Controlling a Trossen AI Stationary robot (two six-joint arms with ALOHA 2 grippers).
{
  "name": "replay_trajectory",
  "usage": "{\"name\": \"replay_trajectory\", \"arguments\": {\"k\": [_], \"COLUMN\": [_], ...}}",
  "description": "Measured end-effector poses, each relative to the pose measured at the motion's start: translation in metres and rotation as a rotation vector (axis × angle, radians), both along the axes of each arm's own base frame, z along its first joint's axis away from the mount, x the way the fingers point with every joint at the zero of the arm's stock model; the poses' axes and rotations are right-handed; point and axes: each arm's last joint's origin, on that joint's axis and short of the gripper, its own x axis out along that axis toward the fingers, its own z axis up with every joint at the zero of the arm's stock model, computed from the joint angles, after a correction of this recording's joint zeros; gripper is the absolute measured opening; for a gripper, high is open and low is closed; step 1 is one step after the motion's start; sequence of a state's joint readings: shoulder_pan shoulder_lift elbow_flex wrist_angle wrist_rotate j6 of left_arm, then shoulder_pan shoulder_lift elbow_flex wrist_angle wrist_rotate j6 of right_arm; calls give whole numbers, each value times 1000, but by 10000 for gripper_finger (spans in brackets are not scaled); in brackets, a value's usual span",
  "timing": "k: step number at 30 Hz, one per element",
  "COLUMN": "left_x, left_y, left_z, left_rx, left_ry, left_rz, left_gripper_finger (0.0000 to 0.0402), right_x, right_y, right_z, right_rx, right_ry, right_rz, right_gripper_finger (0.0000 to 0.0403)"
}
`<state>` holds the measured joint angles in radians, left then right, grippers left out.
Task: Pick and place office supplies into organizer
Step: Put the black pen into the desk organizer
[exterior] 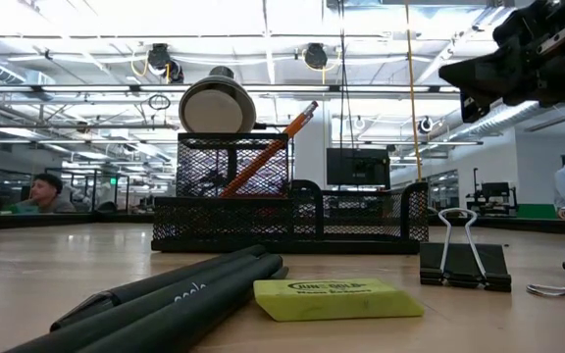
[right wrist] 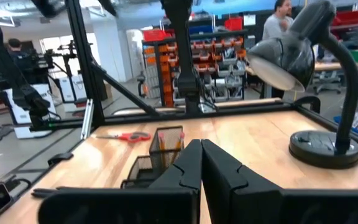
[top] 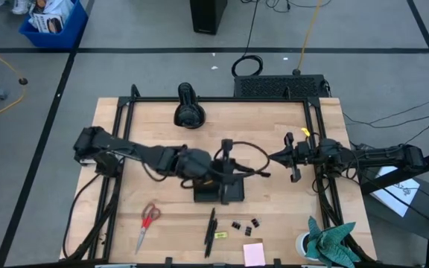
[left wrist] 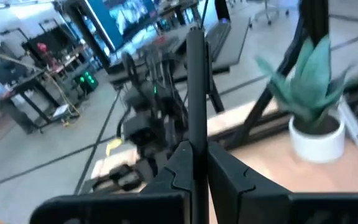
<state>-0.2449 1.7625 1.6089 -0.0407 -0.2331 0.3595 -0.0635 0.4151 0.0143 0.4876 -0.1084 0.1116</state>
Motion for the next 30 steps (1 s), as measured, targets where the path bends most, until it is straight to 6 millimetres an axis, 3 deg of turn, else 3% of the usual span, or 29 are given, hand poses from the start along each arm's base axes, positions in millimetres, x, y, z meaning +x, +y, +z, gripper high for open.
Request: {"name": "replay_trajectory", "arguments": {"k": [4,8,13,18,24,30], "left_x": [-8,-30,-75,-107,-118,-120], "left_y": [29,50,41,33,39,42], "left_z": [-18,-35,-55,-96,-137,-140], "left_rx": [-41,-127,-147,-197,-286,-284], "left_ry": [23,-13,-169,-249,-151,-141], "left_rz": [67,96,7,-111,-69,-75], "left_gripper_finger": [26,26,26,26,26,26], "right_x": [0,0,0,1,2,2], "right_y": [0,0,0,0,0,0], "right_z": [-2,-2,-3,-6,-8,-3], "right_rx": [1,0,2,4,11,-17], "right_ry": [16,24,33,63,79,31], "right_rz": [-1,-2,0,-2,-2,-7], "right_gripper_finger": [0,0,0,0,0,0]}}
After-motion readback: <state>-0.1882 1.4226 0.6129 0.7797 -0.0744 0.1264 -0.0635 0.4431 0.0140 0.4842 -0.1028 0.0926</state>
